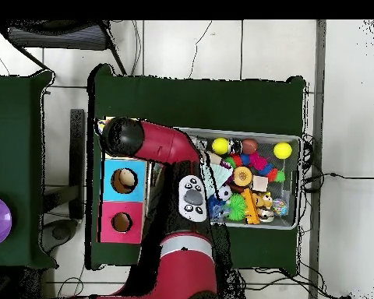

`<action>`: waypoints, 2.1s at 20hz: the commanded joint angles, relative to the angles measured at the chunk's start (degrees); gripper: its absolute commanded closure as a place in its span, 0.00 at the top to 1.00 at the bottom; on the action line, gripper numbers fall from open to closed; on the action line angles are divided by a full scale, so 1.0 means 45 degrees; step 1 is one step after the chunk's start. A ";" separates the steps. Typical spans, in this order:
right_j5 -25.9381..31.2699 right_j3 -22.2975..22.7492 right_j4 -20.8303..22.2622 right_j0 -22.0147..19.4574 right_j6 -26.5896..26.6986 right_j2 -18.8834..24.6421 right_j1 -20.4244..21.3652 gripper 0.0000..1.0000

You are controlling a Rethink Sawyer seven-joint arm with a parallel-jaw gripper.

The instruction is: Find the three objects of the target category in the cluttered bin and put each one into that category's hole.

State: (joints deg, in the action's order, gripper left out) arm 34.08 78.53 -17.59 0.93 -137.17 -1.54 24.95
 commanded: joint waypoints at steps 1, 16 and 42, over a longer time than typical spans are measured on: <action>0.1718 -0.0365 0.1369 0.0362 -0.0417 -0.0497 -0.0852 0.00; 0.2939 -0.0506 0.1757 0.1472 -0.1688 -0.2558 0.0097 0.00; -0.0747 0.3684 -0.1474 0.0110 -0.1314 0.0933 0.2242 0.00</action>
State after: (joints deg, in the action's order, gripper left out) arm 40.87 83.10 -18.67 4.14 -137.17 -8.11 35.11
